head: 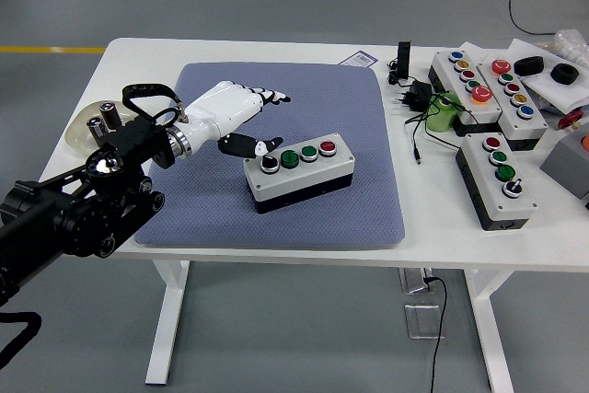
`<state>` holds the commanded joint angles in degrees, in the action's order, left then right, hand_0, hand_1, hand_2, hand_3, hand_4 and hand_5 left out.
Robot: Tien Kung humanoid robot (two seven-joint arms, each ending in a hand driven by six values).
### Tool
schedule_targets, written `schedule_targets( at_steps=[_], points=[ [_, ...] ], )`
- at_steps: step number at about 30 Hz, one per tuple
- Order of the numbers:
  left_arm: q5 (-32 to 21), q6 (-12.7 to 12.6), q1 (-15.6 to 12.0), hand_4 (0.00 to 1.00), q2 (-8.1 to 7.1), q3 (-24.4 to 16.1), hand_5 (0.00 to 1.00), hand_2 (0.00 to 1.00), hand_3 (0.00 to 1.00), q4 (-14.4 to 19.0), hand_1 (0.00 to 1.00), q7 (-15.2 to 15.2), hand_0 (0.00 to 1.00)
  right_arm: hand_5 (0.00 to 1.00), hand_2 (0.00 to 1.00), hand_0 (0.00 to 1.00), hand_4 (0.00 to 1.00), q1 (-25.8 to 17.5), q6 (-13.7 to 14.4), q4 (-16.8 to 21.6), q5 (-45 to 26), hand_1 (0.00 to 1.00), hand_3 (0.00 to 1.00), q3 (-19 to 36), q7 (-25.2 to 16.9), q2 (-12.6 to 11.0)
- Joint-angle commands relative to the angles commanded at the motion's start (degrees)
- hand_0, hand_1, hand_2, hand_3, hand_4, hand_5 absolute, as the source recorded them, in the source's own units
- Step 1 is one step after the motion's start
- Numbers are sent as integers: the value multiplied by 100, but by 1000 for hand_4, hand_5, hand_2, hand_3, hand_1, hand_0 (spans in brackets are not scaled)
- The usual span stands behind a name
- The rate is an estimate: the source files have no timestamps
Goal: Pick up the button,place it on the desk,press the button,press the button
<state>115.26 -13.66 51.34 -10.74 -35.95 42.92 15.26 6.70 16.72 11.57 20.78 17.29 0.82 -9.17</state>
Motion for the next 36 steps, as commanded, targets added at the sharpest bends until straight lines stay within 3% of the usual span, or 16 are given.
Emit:
schedule_targets(
  at_steps=[2, 3, 8, 9, 11, 14, 15, 19, 20, 21, 23, 29, 36],
  points=[
    [41, 40, -21, 667, -19, -84, 2, 793, 873, 100, 659, -13, 522, 242, 568, 634, 234, 2, 0, -1, 8, 538, 636, 2, 0, -1],
    [82, 39, -51, 611, -40, -165, 2, 753, 867, 202, 631, -48, 519, 242, 568, 635, 234, 3, -1, -1, 13, 538, 636, 8, -1, -3],
    [168, 61, -215, 611, -157, -583, 2, 753, 867, 849, 631, -246, 519, 242, 568, 635, 234, 4, 4, 0, 27, 538, 636, 41, -5, -3],
    [207, 82, -233, 421, -175, -636, 2, 270, 796, 969, 234, -279, 242, 242, 566, 634, 234, 5, 4, 0, 29, 538, 636, 42, -4, -3],
    [383, 219, -278, 421, -235, -769, 2, 270, 796, 1304, 234, -425, 242, 242, 566, 634, 234, 6, 5, -1, 33, 538, 636, 44, -3, -4],
    [649, 713, -335, 421, -323, -884, 2, 270, 796, 1800, 234, -674, 242, 242, 566, 634, 234, 8, 7, -2, 27, 538, 636, 40, -1, -4],
    [775, 943, -359, 330, -360, -897, 2, 116, 784, 1995, 80, -777, 77, 242, 565, 635, 234, 8, 7, -3, 31, 538, 635, 44, -1, -5],
    [1091, 1816, -432, 330, -429, -891, 2, 116, 784, 2547, 80, -1186, 77, 242, 565, 635, 234, 10, 9, -3, 28, 538, 635, 50, 0, -3],
    [1125, 2021, -443, 330, -433, -883, 2, 116, 784, 2612, 80, -1261, 77, 242, 565, 635, 234, 11, 9, -3, 31, 538, 635, 52, 0, -3],
    [1146, 2221, -452, 301, -432, -871, 2, 67, 795, 2660, 13, -1330, 18, 242, 565, 635, 234, 10, 9, -3, 33, 538, 635, 54, -1, -3],
    [1117, 2487, -462, 301, -409, -840, 2, 67, 795, 2700, 13, -1473, 18, 242, 565, 635, 234, 10, 9, -3, 31, 538, 635, 51, -1, -1],
    [1097, 2837, -442, 313, -391, -720, 2, 29, 799, 2743, 2, -1698, 2, 242, 566, 634, 234, 13, 10, -3, 33, 538, 635, 54, -2, -1],
    [1009, 2836, -426, 329, -355, -599, 2, 22, 800, 2741, 2, -1762, 2, 241, 566, 634, 234, 15, 8, -4, 37, 538, 635, 54, -2, -2]
  ],
)
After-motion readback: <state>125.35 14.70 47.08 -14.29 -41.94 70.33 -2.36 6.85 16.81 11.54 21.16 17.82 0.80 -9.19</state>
